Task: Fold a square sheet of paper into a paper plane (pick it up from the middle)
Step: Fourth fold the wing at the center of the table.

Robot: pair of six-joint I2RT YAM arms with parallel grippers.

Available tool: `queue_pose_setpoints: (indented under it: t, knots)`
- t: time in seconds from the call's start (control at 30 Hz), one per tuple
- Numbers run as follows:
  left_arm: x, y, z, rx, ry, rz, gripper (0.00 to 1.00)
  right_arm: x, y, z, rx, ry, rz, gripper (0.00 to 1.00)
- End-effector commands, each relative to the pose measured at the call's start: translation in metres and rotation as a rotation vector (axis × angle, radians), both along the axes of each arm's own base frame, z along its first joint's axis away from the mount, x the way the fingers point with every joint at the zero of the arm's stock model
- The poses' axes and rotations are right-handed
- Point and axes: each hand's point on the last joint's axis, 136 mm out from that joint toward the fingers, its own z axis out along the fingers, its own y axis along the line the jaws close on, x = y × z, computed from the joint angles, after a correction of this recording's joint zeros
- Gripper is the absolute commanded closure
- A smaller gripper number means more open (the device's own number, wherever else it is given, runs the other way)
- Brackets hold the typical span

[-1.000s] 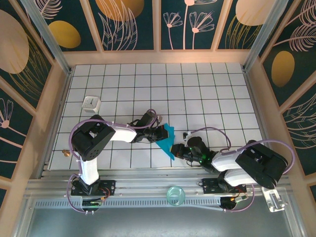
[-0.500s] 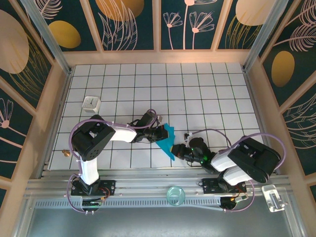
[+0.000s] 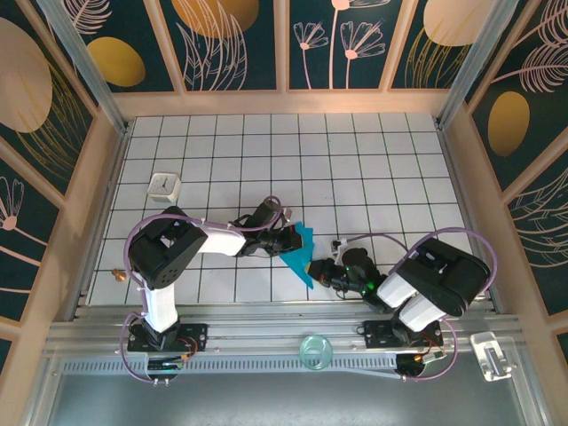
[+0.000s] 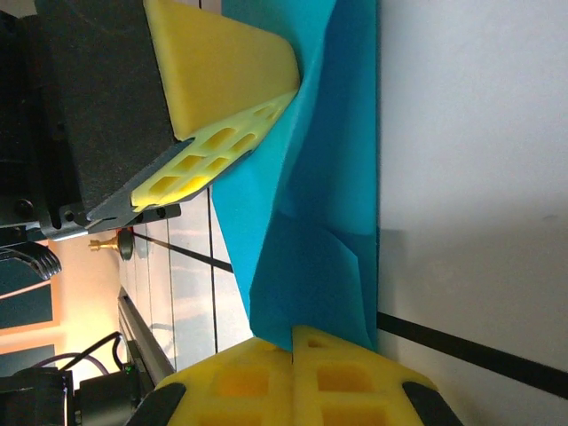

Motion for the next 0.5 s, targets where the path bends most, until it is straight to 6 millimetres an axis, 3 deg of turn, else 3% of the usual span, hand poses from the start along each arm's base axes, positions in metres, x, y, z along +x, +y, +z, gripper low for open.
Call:
queue_pose_setpoints:
  t: [0.0,0.27,0.47]
  knots:
    - [-0.007,0.029,-0.040,0.152,0.057,0.030,1.00,-0.019,-0.012,-0.028,-0.074,0.112,0.019,1.00]
    - [-0.007,0.029,-0.039,0.153,0.055,0.030,1.00,-0.020,-0.020,-0.039,-0.157,0.147,-0.005,0.97]
    - [-0.006,0.028,-0.039,0.153,0.052,0.030,1.00,-0.014,-0.015,-0.025,-0.144,0.097,0.008,0.91]
